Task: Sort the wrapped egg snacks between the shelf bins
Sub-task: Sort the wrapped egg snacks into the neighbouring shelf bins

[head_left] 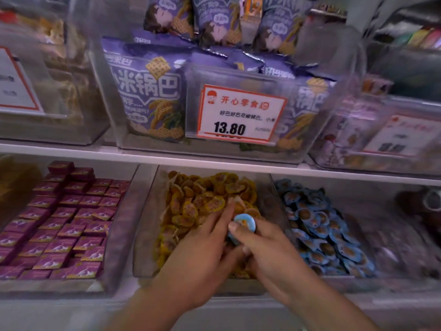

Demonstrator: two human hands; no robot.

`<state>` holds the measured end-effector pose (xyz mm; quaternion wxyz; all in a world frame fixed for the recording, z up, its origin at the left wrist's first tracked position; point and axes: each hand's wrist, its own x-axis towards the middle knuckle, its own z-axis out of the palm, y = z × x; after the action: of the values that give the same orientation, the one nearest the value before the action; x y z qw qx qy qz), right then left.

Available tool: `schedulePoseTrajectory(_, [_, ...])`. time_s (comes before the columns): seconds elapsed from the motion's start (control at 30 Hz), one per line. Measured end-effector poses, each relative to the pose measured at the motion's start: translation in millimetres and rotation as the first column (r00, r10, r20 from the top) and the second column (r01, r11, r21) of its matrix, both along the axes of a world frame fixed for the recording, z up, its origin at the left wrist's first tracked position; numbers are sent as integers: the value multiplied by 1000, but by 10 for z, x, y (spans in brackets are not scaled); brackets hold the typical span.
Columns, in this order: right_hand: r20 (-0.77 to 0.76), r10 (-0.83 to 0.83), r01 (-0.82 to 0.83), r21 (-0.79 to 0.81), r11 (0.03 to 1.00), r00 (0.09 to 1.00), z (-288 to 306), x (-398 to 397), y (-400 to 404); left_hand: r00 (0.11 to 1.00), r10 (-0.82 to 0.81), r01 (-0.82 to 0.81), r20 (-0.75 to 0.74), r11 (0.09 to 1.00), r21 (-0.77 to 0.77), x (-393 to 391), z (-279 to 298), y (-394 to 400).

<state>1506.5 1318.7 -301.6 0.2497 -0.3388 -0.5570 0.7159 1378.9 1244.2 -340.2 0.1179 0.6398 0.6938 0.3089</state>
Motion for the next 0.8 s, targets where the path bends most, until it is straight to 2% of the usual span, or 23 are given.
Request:
schedulePoseTrajectory(0.1, [-20, -178, 179, 36, 983, 984, 90, 364, 158, 998, -54, 52, 32, 998, 37, 8, 36, 35])
schedulePoseTrajectory(0.2, [-9, -361, 360, -52, 931, 932, 151, 700, 528, 998, -6, 10, -60, 998, 59, -56, 35, 60])
schedulePoseTrajectory(0.3, [-24, -426, 420, -130, 898, 904, 270, 796, 938, 997, 22, -19, -74, 999, 34, -76, 37, 75])
schedulePoseTrajectory(0.37, [-78, -374, 360, -146, 921, 924, 355, 750, 1179, 998, 49, -47, -36, 997, 63, -70, 53, 58])
schedulePoseTrajectory(0.4, [-19, -341, 338, -93, 937, 940, 379, 707, 1258, 997, 70, -66, -36, 994, 93, -79, 70, 40])
schedulePoseTrajectory(0.43, [124, -313, 310, 44, 950, 941, 377, 664, 1301, 994, 96, -89, -48, 987, 132, -97, 95, 19])
schedulePoseTrajectory(0.47, [313, -313, 246, 237, 940, 897, 356, 639, 1304, 990, 126, -114, -59, 978, 176, -124, 127, -7])
schedulePoseTrajectory(0.5, [451, -379, 156, 457, 876, 808, 317, 634, 1278, 985, 160, -142, -64, 965, 220, -158, 170, -33])
schedulePoseTrajectory(0.53, [467, -474, 68, 656, 752, 747, 267, 643, 1203, 978, 195, -171, -68, 949, 267, -200, 221, -59])
schedulePoseTrajectory(0.57, [377, -534, 23, 801, 598, 757, 224, 648, 1081, 969, 235, -200, -78, 928, 315, -249, 274, -91])
schedulePoseTrajectory(0.6, [244, -540, 25, 896, 443, 805, 196, 633, 931, 956, 279, -228, -96, 905, 359, -306, 327, -129])
schedulePoseTrajectory(0.63, [135, -503, 37, 947, 318, 854, 178, 572, 789, 938, 326, -256, -117, 881, 399, -372, 370, -178])
schedulePoseTrajectory(0.67, [102, -428, 3, 971, 238, 898, 156, 460, 698, 920, 372, -286, -127, 856, 431, -448, 405, -229])
schedulePoseTrajectory(0.7, [151, -323, -83, 973, 216, 934, 153, 306, 612, 900, 419, -328, -122, 833, 447, -534, 427, -282])
schedulePoseTrajectory(0.73, [260, -217, -206, 948, 241, 941, 144, 108, 559, 876, 470, -382, -108, 813, 440, -614, 438, -332])
schedulePoseTrajectory(0.8, [501, -48, -468, 835, 288, 864, 57, -346, 517, 822, 562, -497, -94, 788, 363, -718, 425, -424])
